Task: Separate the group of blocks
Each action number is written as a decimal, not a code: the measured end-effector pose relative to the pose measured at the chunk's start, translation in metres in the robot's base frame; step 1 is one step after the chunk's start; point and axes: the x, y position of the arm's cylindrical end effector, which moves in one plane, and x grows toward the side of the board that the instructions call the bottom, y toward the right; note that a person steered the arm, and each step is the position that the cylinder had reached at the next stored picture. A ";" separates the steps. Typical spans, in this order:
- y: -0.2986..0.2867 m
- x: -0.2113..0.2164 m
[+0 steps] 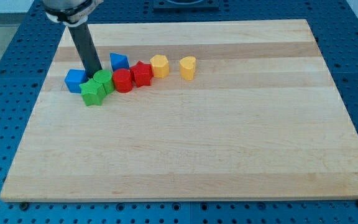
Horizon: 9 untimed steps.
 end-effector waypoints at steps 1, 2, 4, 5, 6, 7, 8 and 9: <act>-0.002 0.017; -0.002 0.012; -0.001 -0.102; 0.029 -0.097; 0.038 -0.074; 0.038 -0.071; 0.033 -0.053; 0.025 -0.021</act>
